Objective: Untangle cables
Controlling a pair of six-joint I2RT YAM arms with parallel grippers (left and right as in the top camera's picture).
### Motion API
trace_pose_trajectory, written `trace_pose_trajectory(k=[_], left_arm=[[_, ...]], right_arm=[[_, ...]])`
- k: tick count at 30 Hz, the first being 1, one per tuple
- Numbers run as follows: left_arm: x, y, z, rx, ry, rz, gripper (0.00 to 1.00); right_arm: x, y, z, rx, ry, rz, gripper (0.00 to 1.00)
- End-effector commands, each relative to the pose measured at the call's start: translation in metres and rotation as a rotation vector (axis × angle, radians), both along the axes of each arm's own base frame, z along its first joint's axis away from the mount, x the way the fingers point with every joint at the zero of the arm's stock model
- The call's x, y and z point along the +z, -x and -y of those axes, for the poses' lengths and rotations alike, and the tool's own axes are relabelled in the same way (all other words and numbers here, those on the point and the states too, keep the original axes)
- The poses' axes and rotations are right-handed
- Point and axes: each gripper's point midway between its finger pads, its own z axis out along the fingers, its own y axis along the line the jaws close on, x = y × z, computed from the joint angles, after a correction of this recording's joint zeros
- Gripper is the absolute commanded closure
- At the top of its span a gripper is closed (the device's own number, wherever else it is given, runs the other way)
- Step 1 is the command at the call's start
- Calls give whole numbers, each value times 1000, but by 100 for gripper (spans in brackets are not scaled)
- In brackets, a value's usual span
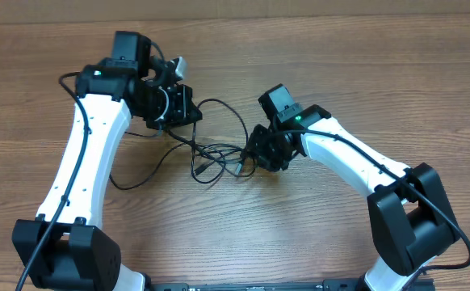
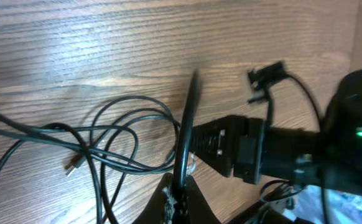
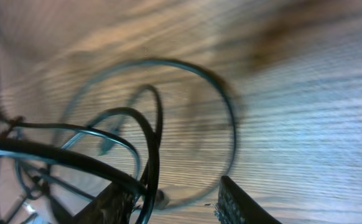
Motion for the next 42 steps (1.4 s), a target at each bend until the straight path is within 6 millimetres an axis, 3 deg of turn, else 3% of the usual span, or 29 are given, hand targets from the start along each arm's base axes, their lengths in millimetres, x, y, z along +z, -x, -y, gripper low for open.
trace_pose_trajectory(k=[1,6,10,12,15,19,20,23,27,32,33,34,35,36,39,42], left_arm=[[15,-6,-5,2,100,24,96],[39,-13,-10,-4,277,72,96],[55,-13,-12,-53,370,134,96],[56,-17,-25,-20,369,144,96],[40,-17,-45,46,282,101,96],[6,-7,-76,129,41,4,96],[1,-7,-82,148,0,-5,96],[-16,-6,-112,272,-173,-70,96],[-33,14,-158,436,-437,-184,96],[-42,23,-162,436,-468,-221,96],[-50,25,-162,434,-468,-232,96],[-55,25,-162,433,-469,-236,96],[-61,26,-162,432,-469,-240,96],[-64,26,-162,432,-469,-240,96],[-65,23,-161,445,-461,-235,96],[-62,19,-152,430,-400,-222,96]], right_arm=[[-23,15,9,-60,39,-70,58],[-47,22,1,-101,1,-46,53],[-44,21,-13,-71,-28,-4,44],[-44,22,-15,-64,-24,2,45],[-48,17,-8,-79,25,35,56],[-48,6,-5,-96,42,81,93],[-48,2,-3,-106,59,105,96],[-50,-15,13,-152,150,190,96],[-45,-34,18,-190,145,255,96],[-46,-53,49,-277,168,254,96],[-48,-54,59,-296,178,234,87],[-48,-53,60,-298,179,226,62],[-48,-52,61,-298,179,223,54],[-48,-52,61,-298,180,223,39],[-49,-51,61,-297,182,219,17],[-50,-49,62,-295,187,210,12]])
